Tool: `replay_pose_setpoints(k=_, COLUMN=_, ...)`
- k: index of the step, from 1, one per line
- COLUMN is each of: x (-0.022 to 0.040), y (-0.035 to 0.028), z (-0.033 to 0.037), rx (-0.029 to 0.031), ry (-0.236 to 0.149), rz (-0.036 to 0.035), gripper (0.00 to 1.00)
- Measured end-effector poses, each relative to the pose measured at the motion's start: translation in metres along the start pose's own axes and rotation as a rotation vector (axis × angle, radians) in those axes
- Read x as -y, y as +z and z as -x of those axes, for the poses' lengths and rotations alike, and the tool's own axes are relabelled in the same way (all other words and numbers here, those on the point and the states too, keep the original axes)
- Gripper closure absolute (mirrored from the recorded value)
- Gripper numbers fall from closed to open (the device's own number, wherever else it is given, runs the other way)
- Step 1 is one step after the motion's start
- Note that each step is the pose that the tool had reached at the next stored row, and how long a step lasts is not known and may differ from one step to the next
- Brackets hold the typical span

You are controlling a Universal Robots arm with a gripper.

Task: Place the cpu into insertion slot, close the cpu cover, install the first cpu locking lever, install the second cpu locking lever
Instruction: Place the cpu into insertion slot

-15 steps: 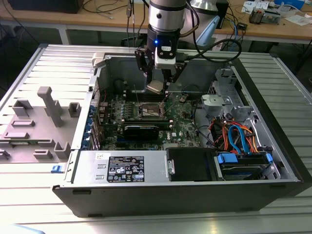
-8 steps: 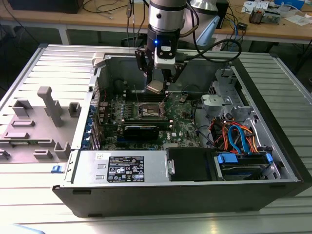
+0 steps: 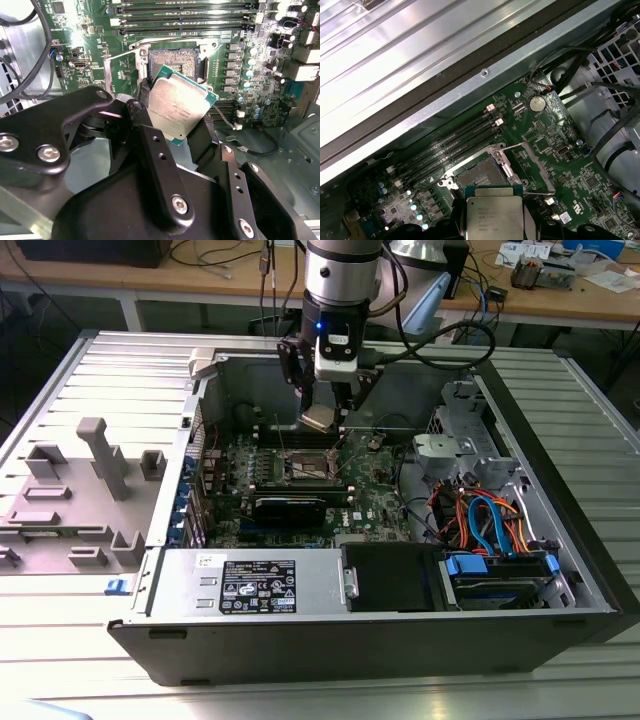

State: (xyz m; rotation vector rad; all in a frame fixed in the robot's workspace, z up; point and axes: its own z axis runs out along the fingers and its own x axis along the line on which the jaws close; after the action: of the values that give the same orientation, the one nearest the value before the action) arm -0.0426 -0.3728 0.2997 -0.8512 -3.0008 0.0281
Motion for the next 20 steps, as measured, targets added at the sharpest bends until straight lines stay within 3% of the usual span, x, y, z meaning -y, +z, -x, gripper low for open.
replay_pose_setpoints(k=4, x=0.0, y=0.0002, z=0.0, rx=-0.0011, ry=0.046, rz=0.0008, gripper=0.45)
replay_pose_setpoints(k=16, x=-0.0001, y=0.0016, z=0.0, rx=0.0021, ry=0.09, rz=-0.0049, gripper=0.45)
replay_pose_setpoints(k=20, x=0.0, y=0.0021, z=0.0001, rx=0.0052, ry=0.113, rz=-0.0103, gripper=0.45)
